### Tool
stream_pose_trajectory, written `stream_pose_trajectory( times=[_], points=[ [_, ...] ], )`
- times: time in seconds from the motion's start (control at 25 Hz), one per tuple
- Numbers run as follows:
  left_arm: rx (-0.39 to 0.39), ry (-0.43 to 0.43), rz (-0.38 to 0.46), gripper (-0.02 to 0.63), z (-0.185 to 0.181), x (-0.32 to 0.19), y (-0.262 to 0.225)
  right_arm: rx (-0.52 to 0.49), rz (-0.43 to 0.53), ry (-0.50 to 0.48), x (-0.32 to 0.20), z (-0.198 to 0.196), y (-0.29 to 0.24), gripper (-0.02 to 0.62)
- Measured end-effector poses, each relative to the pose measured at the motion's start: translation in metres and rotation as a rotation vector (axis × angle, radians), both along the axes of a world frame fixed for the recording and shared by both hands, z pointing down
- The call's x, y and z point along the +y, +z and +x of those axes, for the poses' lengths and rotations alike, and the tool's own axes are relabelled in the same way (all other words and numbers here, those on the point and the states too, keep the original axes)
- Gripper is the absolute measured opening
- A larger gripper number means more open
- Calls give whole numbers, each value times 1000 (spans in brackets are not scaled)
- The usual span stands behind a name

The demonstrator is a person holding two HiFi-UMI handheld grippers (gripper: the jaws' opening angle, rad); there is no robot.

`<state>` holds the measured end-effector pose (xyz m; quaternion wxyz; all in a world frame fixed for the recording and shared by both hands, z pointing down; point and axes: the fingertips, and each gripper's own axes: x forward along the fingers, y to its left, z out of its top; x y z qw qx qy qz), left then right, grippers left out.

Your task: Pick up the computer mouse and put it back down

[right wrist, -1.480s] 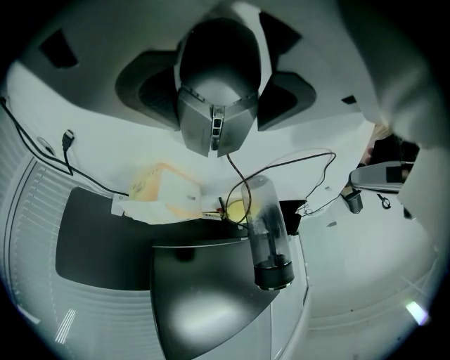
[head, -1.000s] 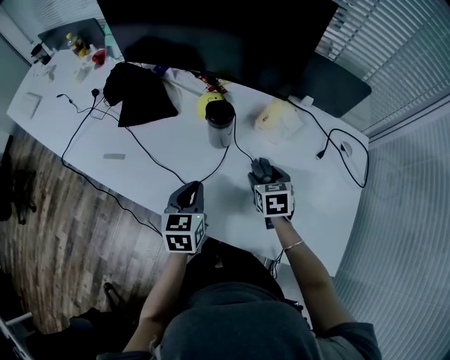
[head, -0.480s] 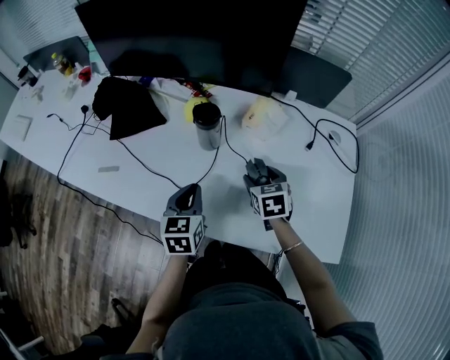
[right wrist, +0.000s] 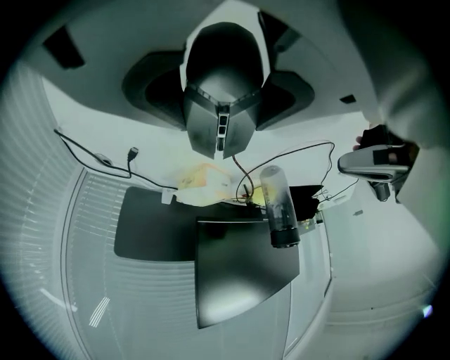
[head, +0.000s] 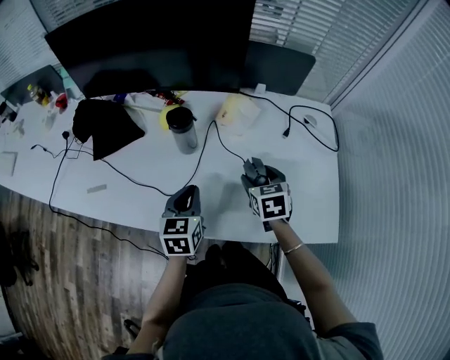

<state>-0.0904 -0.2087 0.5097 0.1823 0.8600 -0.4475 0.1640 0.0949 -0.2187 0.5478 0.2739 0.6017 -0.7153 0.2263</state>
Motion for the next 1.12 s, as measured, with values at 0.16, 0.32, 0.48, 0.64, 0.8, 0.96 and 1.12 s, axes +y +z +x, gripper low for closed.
stream_pose_trajectory(
  times=[0.16, 0.32, 0.48, 0.64, 0.8, 0.96, 1.12],
  points=[
    [6, 72, 9, 32, 20, 5, -2, 9, 11, 66, 17, 20, -6, 305],
    [11, 147, 15, 32, 41, 10, -5, 18, 16, 137, 35, 42, -11, 305],
    [13, 213, 19, 32, 60, 18, -6, 25, 10, 205, 54, 63, -14, 305],
    [13, 270, 15, 32, 75, 24, -6, 25, 0, 269, 72, 81, -13, 305],
    [15, 327, 13, 32, 92, 30, -6, 20, -5, 330, 88, 99, -13, 305],
    [12, 381, 10, 32, 111, 34, -4, 22, -6, 379, 98, 117, -14, 305],
    [9, 419, 3, 32, 132, 36, -2, 29, -8, 409, 105, 138, -17, 306]
  ],
)
